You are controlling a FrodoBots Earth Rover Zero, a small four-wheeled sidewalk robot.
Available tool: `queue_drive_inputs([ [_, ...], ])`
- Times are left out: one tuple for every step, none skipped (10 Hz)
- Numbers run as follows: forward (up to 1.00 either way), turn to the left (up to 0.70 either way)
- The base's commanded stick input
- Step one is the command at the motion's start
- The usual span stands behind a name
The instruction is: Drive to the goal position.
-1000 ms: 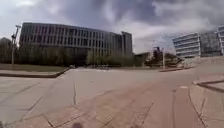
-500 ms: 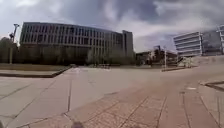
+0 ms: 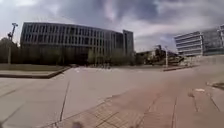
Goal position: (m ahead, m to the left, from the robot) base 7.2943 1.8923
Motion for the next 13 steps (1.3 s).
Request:
queue_drive_inputs([
  [0.56, -0.01],
  [0.56, -0.01],
  [0.56, -0.01],
  [0.56, -0.01],
  [0.56, -0.01],
  [0.56, -0.01],
  [0.56, -0.01],
  [0.57, -0.01],
  [0.57, -0.01],
  [0.57, -0.01],
  [0.57, -0.01],
  [0.57, -0.01],
  [0.57, -0.01],
])
